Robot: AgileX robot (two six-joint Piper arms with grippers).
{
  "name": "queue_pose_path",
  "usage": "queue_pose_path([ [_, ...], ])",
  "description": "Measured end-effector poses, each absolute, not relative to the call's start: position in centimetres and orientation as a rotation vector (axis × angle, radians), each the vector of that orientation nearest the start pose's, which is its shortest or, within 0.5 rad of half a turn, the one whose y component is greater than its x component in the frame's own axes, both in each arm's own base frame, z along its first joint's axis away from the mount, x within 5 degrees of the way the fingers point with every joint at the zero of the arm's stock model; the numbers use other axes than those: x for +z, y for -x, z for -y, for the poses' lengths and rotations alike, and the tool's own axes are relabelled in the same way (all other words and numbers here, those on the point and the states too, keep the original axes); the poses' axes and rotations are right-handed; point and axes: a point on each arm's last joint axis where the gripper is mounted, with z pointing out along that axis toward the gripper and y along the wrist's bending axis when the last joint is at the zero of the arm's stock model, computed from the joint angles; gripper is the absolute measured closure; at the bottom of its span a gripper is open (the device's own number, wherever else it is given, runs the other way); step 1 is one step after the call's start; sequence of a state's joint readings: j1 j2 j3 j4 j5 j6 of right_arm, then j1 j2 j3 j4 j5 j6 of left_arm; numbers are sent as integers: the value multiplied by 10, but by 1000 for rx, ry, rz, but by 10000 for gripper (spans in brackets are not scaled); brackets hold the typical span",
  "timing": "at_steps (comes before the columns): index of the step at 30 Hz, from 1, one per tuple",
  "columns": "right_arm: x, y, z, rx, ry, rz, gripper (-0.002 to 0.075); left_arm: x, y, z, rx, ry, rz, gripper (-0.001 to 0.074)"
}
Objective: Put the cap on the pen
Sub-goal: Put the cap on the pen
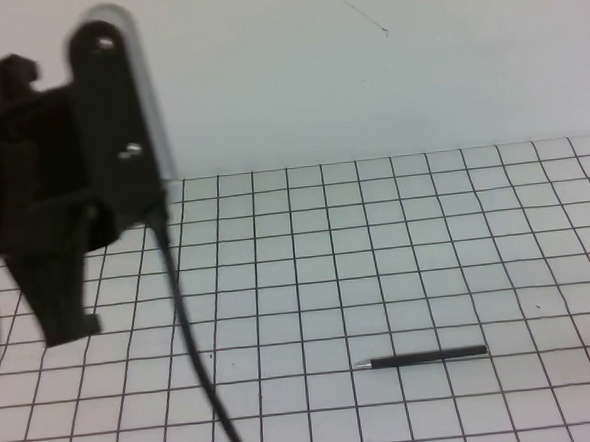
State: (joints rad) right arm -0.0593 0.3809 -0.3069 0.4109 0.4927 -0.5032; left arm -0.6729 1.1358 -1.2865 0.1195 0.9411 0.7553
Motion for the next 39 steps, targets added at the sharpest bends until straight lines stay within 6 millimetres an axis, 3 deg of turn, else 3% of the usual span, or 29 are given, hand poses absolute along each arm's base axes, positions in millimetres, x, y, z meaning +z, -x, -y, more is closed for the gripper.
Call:
queue_pose_path([
  [6, 251, -83, -19, 107, 287, -1978, 729, 433, -147, 104, 183, -1473, -1745, 653],
  [10, 253, -83, -24, 135, 378, -1943, 729, 429, -124, 85, 188, -1508, -1790, 653],
  [17, 253, -81, -27, 147, 438, -1931, 729, 402, -92, 60, 180, -1503, -1805, 653],
  [22, 250, -81, -30, 160, 511, -1953, 729, 368, -76, 52, 106, -1473, -1836, 653],
  [28, 242, -91, -32, 201, 570, -2042, 729, 328, -70, 51, 41, -1426, -1822, 653],
  [33, 249, -105, -35, 226, 720, -2082, 729, 300, -72, 56, -31, -1354, -1900, 653],
  [39, 269, -138, -37, 299, 814, -2143, 729, 298, -71, 60, -108, -1301, -1870, 653],
])
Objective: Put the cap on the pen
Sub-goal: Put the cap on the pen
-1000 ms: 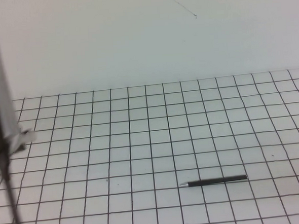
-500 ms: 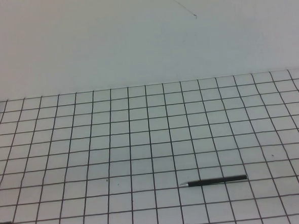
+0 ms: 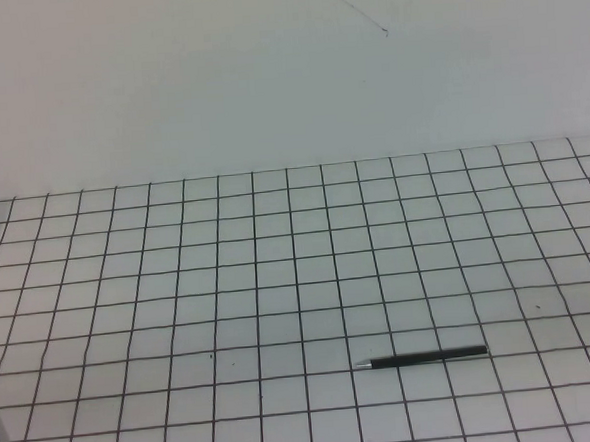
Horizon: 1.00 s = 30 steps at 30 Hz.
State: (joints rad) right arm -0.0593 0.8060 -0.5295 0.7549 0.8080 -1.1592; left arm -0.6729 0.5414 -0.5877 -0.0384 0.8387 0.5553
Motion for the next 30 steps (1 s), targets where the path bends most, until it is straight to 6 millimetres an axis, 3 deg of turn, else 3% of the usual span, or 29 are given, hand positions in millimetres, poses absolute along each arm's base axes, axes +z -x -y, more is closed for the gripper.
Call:
queue_pose_path([
  [9, 286, -200, -42, 417, 895, -2217, 729, 298, -70, 59, -108, -1297, -1864, 653],
  [15, 286, -240, -66, 382, 1047, -2189, 729, 302, -68, 59, -134, -1262, -1837, 653],
  [24, 257, -283, -123, 413, 1390, -2216, 729, 307, -62, 55, -149, -1218, -1781, 653],
  [30, 228, -300, -152, 96, 1763, -2265, 715, 308, -61, 54, -160, -1211, -1775, 653],
])
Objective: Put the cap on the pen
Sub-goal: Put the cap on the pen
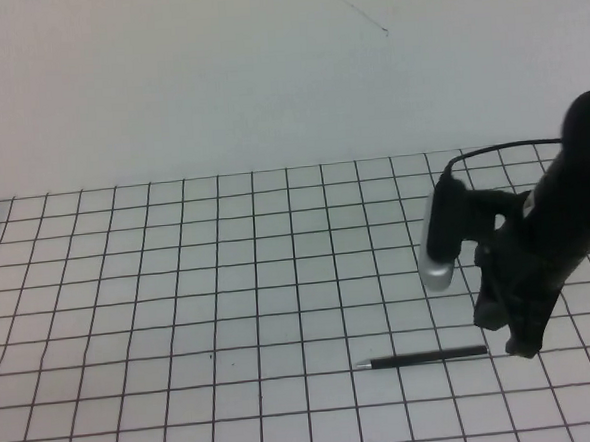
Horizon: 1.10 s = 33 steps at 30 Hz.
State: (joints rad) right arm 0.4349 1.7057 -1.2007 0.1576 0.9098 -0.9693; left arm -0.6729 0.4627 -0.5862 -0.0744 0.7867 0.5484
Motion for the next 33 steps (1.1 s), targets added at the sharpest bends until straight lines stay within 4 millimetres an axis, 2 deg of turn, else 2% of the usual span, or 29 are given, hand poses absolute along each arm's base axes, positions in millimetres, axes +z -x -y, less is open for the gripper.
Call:
queue_pose_path([
  [2, 222, -304, -162, 17, 1877, -2256, 673, 308, -60, 54, -160, -1209, -1772, 653],
  [4, 217, -309, -172, -20, 1917, -2255, 607, 307, -61, 55, -162, -1206, -1770, 653],
  [9, 205, -325, -185, -51, 1954, -2239, 409, 295, -64, 58, -183, -1180, -1759, 653],
  [11, 198, -329, -188, -44, 1930, -2277, 387, 293, -64, 59, -185, -1176, -1756, 653],
  [20, 167, -335, -190, -42, 2003, -2315, 389, 284, -65, 58, -183, -1167, -1749, 653],
  [25, 158, -336, -190, -45, 2024, -2329, 396, 280, -63, 57, -183, -1144, -1719, 653],
  [28, 158, -337, -190, -44, 2024, -2321, 461, 271, -64, 57, -186, -1134, -1726, 653],
  [31, 159, -337, -190, -43, 2032, -2320, 584, 262, -65, 58, -176, -1142, -1720, 653],
  [33, 159, -336, -191, -32, 2026, -2324, 665, 262, -66, 58, -168, -1139, -1697, 653],
])
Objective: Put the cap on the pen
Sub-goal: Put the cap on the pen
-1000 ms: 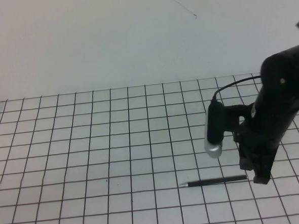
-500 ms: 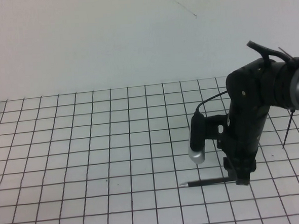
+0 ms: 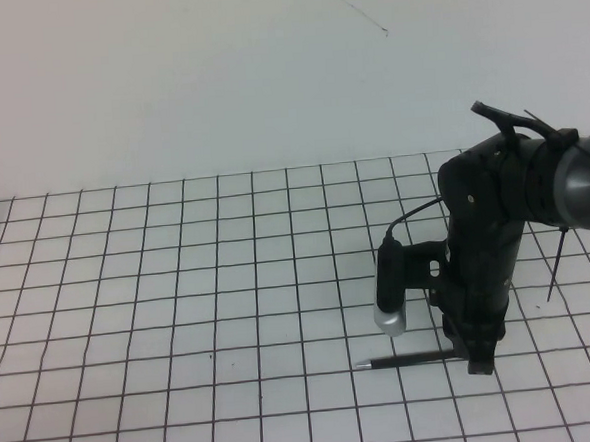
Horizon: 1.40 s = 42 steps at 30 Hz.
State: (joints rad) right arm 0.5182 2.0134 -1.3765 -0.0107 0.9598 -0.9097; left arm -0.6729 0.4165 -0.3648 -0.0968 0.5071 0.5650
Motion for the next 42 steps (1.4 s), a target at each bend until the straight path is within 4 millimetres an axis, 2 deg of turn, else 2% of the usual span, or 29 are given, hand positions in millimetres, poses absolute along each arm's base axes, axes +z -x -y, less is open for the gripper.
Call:
queue_pose_path([
  [2, 159, -336, -191, -27, 2019, -2323, 727, 263, -67, 58, -163, -1136, -1684, 653],
  [13, 159, -336, -192, -21, 2054, -2292, 729, 269, -60, 53, -166, -1101, -1632, 653],
  [25, 159, -335, -197, 60, 1985, -2306, 720, 271, -51, 45, -156, -1073, -1577, 653],
  [34, 159, -335, -199, 92, 1958, -2319, 606, 271, -52, 45, -167, -1057, -1586, 653],
  [36, 159, -336, -201, 107, 1883, -2348, 575, 271, -52, 45, -169, -1055, -1587, 653],
  [42, 160, -338, -204, 127, 1831, -2345, 433, 271, -52, 45, -162, -1058, -1585, 653],
])
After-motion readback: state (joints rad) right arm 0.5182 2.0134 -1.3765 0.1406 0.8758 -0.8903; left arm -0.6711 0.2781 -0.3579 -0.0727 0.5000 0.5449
